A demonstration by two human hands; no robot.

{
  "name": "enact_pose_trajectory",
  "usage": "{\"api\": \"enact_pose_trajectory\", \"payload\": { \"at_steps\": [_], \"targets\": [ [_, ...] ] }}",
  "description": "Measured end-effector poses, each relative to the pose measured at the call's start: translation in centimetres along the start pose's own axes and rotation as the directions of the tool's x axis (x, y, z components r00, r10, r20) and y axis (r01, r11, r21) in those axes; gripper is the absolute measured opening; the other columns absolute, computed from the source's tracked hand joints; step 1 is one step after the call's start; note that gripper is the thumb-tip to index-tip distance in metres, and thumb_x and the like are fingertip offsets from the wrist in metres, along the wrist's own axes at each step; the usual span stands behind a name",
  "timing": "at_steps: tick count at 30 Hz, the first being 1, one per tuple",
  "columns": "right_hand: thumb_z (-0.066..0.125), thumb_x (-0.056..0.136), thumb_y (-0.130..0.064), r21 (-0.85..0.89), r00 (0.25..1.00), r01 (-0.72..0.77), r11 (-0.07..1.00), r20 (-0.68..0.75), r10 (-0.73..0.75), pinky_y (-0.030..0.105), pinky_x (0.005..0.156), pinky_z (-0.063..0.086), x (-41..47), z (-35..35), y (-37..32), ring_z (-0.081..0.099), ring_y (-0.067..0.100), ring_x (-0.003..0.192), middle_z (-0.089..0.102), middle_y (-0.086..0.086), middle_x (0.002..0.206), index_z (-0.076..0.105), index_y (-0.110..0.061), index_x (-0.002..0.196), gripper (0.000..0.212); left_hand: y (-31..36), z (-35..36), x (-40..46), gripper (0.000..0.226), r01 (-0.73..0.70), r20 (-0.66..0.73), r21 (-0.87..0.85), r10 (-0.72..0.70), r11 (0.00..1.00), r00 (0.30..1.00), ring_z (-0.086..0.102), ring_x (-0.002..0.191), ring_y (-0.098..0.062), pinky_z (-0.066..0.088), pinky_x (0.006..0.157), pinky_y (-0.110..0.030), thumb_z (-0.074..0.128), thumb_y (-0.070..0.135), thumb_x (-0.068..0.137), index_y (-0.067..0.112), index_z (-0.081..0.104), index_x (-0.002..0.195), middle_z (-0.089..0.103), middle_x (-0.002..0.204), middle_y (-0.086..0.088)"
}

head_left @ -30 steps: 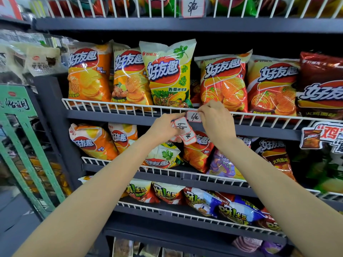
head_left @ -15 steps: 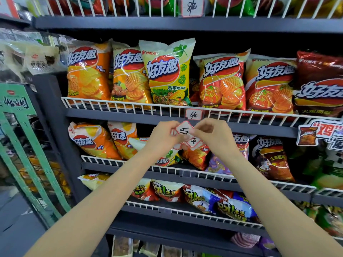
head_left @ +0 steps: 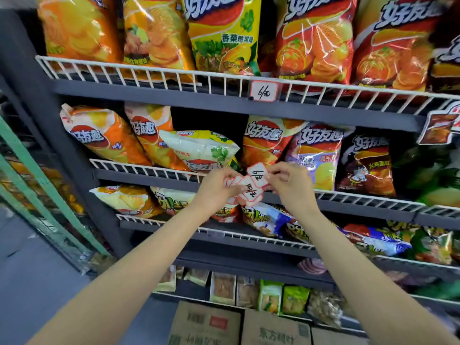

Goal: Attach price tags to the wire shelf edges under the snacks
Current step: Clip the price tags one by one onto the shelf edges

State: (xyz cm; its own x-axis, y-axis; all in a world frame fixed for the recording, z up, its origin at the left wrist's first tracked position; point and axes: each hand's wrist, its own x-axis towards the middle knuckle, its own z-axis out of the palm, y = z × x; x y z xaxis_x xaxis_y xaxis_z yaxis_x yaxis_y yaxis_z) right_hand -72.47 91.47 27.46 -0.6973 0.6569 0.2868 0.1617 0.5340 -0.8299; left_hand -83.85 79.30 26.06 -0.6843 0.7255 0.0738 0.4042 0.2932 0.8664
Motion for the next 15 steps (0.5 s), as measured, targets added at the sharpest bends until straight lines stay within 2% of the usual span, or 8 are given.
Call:
{"api": "enact_pose_trajectory", "payload": {
  "at_steps": [2, 5, 7, 10, 15],
  "targets": [
    [0.058, 0.09, -0.008, -0.145, 0.999, 0.044, 0.988, -0.015, -0.046, 0.018, 0.06, 0.044, 0.3, 0.6, 1.3, 0.061, 0.004, 0.061, 0.065, 0.0, 0.072, 0.065, -0.01, 0.089, 0.007, -1.8, 0.8, 0.5, 0.036, 0.053, -0.033, -0.003, -0.053, 0.999, 0.998, 0.048, 0.104, -0.009, 0.03, 0.075, -0.016, 0.072, 0.018, 0.081, 0.007, 0.061, 0.114, 0.059, 0.114, -0.002],
    [0.054, 0.093, -0.011, -0.332, 0.994, 0.093, 0.938, -0.021, -0.106, 0.028, 0.064, 0.047, 1.1, 1.2, 2.9, 0.062, 0.018, 0.07, 0.064, -0.001, 0.076, 0.067, -0.011, 0.099, 0.014, -4.0, 2.0, 1.7, 0.048, 0.161, -0.029, -0.013, -0.162, 0.987, 0.986, 0.05, 0.118, -0.019, 0.037, 0.092, -0.022, 0.072, 0.015, 0.081, 0.007, 0.054, 0.125, 0.057, 0.126, -0.006],
    [0.051, 0.094, -0.014, -0.434, 0.991, 0.121, 0.893, -0.002, -0.135, 0.032, 0.063, 0.049, 1.8, 1.6, 3.6, 0.062, 0.024, 0.07, 0.068, 0.003, 0.079, 0.067, -0.014, 0.103, 0.018, -4.9, 2.8, 2.4, 0.058, 0.213, -0.006, -0.005, -0.213, 0.977, 0.977, 0.048, 0.124, -0.022, 0.035, 0.096, -0.024, 0.072, 0.016, 0.081, 0.007, 0.048, 0.133, 0.053, 0.134, -0.008],
    [0.05, 0.095, -0.018, -0.532, 0.985, 0.148, 0.834, 0.008, -0.17, 0.038, 0.067, 0.052, 2.9, 2.2, 4.5, 0.063, 0.031, 0.078, 0.072, 0.009, 0.089, 0.068, -0.018, 0.107, 0.022, -5.5, 4.1, 3.0, 0.068, 0.264, 0.02, -0.056, -0.263, 0.963, 0.964, 0.043, 0.128, -0.02, 0.032, 0.087, -0.017, 0.072, 0.017, 0.082, 0.008, 0.039, 0.14, 0.045, 0.142, -0.007],
    [0.053, 0.093, -0.024, -0.578, 0.972, 0.209, 0.789, 0.036, -0.232, 0.036, 0.07, 0.05, 3.7, 2.8, 5.7, 0.063, 0.033, 0.083, 0.071, 0.01, 0.089, 0.069, -0.02, 0.105, 0.02, -6.1, 5.2, 2.9, 0.064, 0.236, 0.013, -0.104, -0.236, 0.966, 0.972, 0.043, 0.13, -0.02, 0.033, 0.094, -0.018, 0.07, 0.013, 0.084, 0.006, 0.04, 0.14, 0.045, 0.142, -0.009]
  ]
}}
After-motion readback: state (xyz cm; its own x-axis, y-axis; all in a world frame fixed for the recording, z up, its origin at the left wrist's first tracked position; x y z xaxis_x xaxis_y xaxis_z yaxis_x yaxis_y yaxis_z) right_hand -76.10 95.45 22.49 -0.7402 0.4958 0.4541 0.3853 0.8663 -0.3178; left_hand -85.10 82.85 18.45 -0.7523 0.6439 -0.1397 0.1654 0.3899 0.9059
